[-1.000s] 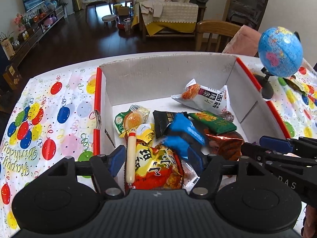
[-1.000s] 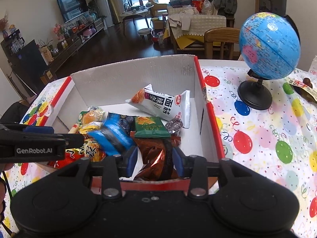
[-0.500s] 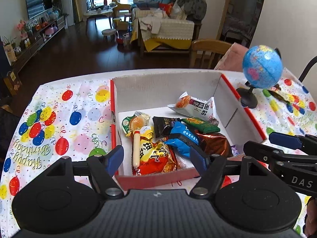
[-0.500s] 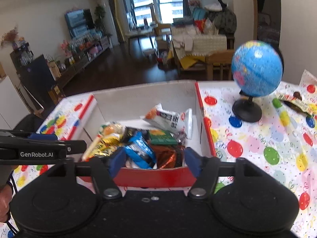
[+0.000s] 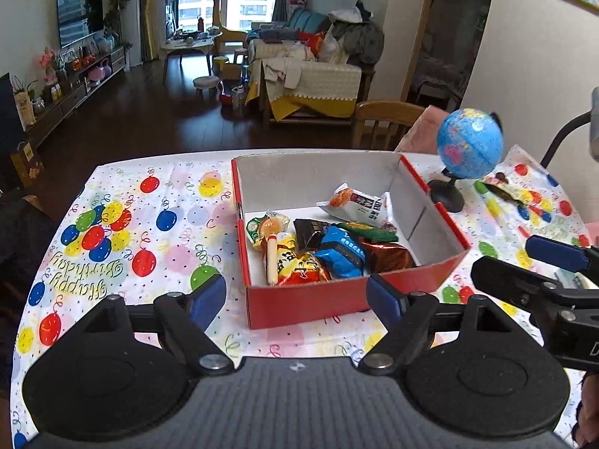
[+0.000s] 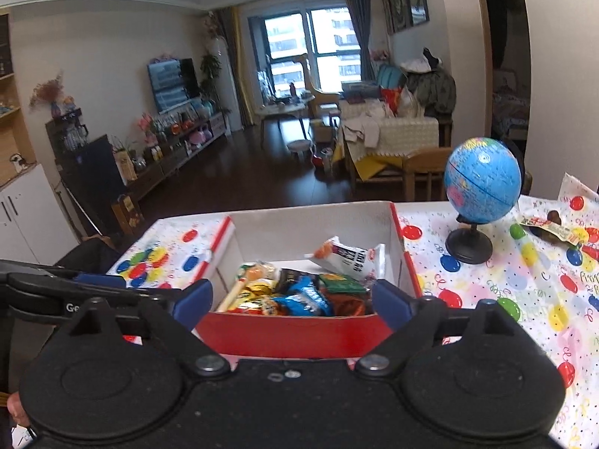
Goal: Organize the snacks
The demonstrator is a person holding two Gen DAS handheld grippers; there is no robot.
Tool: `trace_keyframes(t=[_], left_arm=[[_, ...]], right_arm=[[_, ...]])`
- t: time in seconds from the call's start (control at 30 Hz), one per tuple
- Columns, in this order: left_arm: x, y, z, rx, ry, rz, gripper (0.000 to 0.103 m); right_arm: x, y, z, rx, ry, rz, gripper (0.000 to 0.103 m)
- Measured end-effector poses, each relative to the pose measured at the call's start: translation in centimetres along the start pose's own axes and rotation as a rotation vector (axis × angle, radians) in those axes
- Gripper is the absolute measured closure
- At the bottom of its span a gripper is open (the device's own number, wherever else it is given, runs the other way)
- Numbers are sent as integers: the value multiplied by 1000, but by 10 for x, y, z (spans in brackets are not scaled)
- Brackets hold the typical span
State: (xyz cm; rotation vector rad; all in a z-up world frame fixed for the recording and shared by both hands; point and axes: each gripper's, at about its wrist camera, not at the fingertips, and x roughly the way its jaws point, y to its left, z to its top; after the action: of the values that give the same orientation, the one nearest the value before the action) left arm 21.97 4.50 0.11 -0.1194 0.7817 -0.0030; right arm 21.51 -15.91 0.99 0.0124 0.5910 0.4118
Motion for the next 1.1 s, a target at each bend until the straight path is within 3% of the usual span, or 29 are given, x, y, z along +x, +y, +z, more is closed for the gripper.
trace_keyframes(t=[0.1,0.23,0.67,1.1], left_arm=[[-16,4,-9,-5,-16,-21,17],[-36,10,-22,-26,-36,-55,7],[-89,7,-55,13,-83,-44,7],[-123,3,-50,27,-104,-24,7]], right_arm=[[-13,5,-5,15,-22,11,1],[-29,11,-10,33,-46,24,1],[-67,26,-35,56,-68,30,1],[-90,35,-29,68,-80,9,1]])
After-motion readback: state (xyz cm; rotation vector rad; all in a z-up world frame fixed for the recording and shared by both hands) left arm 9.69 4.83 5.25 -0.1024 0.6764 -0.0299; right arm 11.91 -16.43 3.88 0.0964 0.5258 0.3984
